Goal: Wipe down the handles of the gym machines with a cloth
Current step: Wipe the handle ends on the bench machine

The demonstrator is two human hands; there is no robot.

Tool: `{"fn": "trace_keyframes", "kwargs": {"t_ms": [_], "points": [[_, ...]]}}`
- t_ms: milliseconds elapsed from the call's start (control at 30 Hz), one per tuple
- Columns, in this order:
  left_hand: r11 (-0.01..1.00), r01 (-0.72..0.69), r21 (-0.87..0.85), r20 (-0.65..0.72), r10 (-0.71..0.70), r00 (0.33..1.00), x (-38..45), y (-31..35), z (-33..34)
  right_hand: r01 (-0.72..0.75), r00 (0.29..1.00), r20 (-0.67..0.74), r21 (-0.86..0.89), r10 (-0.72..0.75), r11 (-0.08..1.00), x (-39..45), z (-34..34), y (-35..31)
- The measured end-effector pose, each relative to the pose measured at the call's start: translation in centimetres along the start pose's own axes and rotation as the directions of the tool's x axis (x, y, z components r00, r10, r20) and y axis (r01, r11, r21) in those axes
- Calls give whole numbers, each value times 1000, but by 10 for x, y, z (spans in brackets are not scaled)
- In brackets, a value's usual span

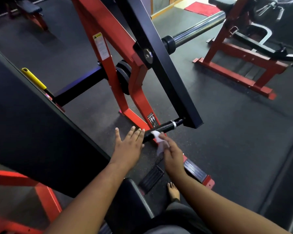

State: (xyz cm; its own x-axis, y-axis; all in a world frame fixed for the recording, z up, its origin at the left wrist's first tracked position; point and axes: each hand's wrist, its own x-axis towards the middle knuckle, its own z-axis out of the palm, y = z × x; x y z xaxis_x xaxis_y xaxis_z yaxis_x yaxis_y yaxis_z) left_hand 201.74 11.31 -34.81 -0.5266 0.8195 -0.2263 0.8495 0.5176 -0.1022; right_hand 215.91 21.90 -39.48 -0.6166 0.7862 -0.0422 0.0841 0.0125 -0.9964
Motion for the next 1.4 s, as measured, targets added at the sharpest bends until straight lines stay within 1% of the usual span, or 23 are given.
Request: {"fn": "trace_keyframes", "kwargs": {"t_ms": [33,100,167,233,267,333,400,467,600,633,667,733,767,800,833,900,933,967,1067,1167,1233,1300,1400], "points": [[1000,-20,20,3,20,1000,0,0,-1,-150,979,-124,115,164,982,4,-5,4],[998,-62,26,8,61,998,3,2,-3,-362,840,-279,349,465,864,24,-12,16],[997,-83,4,18,83,996,8,7,-2,-431,741,-237,549,628,716,46,-9,17],[996,-80,-27,15,81,997,12,12,2,-416,712,-145,702,687,579,63,6,3],[996,-78,-41,5,78,997,12,13,4,-414,702,-121,732,702,541,69,16,-5],[995,-86,-50,-25,85,996,12,13,9,-417,679,-99,764,728,493,73,32,-13],[994,-101,-48,-50,99,994,11,11,12,-410,685,-86,775,723,481,70,41,-14],[993,-110,-46,-54,107,993,12,9,12,-472,692,-77,703,718,531,58,45,-10],[993,-113,-46,-69,109,992,14,8,16,-526,793,102,610,600,592,23,31,-2],[993,-108,-41,-68,105,992,13,8,16,-511,813,104,599,573,617,19,21,-5],[994,-103,-37,-63,100,993,13,8,16,-474,827,43,593,561,652,20,12,-5],[995,-93,-35,-54,91,994,11,10,14,-350,831,-214,515,513,782,38,-4,0],[995,-90,-37,-52,88,995,10,11,12,-295,839,-324,402,437,867,50,-10,1],[995,-88,-41,-51,86,995,10,12,11,-254,869,-364,251,335,934,59,-13,1],[995,-86,-44,-47,84,995,10,12,11,-223,916,-330,54,229,973,65,-11,2],[995,-84,-47,-41,82,996,10,12,11,-67,995,-98,-364,34,929,65,-1,11],[995,-84,-47,-36,82,996,10,12,11,51,999,32,-493,-40,869,61,2,20],[996,-81,-49,-30,80,996,10,12,11,142,988,123,-551,-88,822,55,4,25],[995,-66,-68,-3,66,998,11,12,8,258,960,233,-510,-157,821,42,-5,33],[993,-62,-99,45,67,997,11,12,6,392,897,372,-416,-240,821,35,-25,17],[994,-62,-87,74,69,995,12,11,5,444,882,359,-421,-305,791,48,-35,7],[995,-52,-85,97,61,993,12,12,3,427,902,302,-534,-308,730,77,-38,2],[996,-42,-79,102,50,994,11,14,2,344,935,322,-735,-145,585,106,-27,5]]}}
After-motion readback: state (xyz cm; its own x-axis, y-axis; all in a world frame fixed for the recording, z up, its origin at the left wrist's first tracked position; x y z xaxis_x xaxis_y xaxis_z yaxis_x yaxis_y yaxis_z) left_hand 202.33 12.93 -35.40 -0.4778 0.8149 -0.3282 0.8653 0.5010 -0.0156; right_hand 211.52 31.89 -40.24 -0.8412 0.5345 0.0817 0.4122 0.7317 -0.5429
